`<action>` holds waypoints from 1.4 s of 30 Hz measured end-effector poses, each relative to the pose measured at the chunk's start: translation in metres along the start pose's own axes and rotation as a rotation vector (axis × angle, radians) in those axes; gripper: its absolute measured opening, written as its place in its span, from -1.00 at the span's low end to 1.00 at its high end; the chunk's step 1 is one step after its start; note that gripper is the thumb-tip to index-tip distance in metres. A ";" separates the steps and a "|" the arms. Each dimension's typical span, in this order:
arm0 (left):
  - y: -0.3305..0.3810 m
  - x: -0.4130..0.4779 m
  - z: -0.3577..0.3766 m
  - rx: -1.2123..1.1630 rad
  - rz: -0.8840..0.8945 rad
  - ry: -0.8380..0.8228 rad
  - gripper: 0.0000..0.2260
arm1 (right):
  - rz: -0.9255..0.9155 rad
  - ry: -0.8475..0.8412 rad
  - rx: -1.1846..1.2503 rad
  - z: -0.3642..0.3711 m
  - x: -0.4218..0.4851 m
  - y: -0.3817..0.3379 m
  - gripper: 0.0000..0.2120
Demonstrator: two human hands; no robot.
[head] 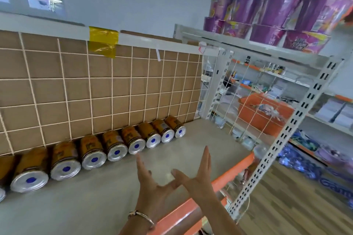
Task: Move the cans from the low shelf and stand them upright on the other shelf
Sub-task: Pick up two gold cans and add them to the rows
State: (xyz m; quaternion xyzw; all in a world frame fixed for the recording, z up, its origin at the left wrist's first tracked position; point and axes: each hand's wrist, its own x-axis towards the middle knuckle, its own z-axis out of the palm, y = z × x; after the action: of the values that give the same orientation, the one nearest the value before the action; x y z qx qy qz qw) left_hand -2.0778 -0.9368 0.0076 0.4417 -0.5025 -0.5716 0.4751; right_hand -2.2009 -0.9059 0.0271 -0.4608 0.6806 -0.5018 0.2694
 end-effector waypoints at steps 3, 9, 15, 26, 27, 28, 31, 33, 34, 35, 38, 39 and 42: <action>-0.005 0.022 0.007 -0.007 -0.011 -0.004 0.22 | 0.022 0.000 -0.014 0.004 0.025 0.010 0.17; -0.014 0.058 0.016 0.138 -0.051 -0.070 -0.08 | 0.036 -0.060 -0.123 0.013 0.071 0.030 0.15; 0.014 0.100 0.043 0.477 0.197 -0.068 -0.58 | 0.003 -0.146 -0.275 0.011 0.128 0.046 -0.04; -0.003 0.207 0.084 1.055 0.041 0.081 -0.35 | 0.110 -0.356 -0.355 0.000 0.249 0.046 -0.31; -0.011 0.214 0.087 1.157 -0.006 0.081 -0.29 | 0.110 -0.371 -0.343 0.003 0.255 0.049 -0.30; -0.018 0.220 0.090 1.246 -0.023 0.096 -0.25 | 0.119 -0.392 -0.328 0.005 0.261 0.053 -0.29; -0.029 0.224 0.100 1.424 -0.038 0.113 -0.28 | 0.122 -0.458 -0.298 0.012 0.273 0.063 -0.32; -0.030 0.220 0.105 1.444 -0.062 0.123 -0.36 | 0.099 -0.486 -0.292 0.013 0.279 0.066 -0.38; -0.026 0.216 0.108 1.440 -0.082 0.139 -0.40 | 0.084 -0.498 -0.301 0.013 0.281 0.066 -0.38; -0.023 0.211 0.110 1.439 -0.097 0.159 -0.44 | 0.084 -0.509 -0.311 0.013 0.282 0.068 -0.35; -0.012 0.184 0.120 1.399 -0.097 0.142 -0.42 | 0.112 -0.605 -0.324 -0.002 0.279 0.066 -0.28; -0.014 0.172 0.122 1.401 -0.051 0.116 -0.37 | 0.112 -0.659 -0.345 -0.011 0.275 0.066 -0.28; -0.021 0.129 0.131 1.215 0.169 0.154 -0.39 | 0.117 -0.827 -0.430 -0.047 0.262 0.069 -0.15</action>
State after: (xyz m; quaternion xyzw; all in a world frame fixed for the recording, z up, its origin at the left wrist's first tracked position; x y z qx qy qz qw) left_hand -2.2285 -1.0428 -0.0029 0.6320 -0.7358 -0.1099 0.2171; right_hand -2.3767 -1.1158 0.0046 -0.6282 0.6294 -0.1076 0.4445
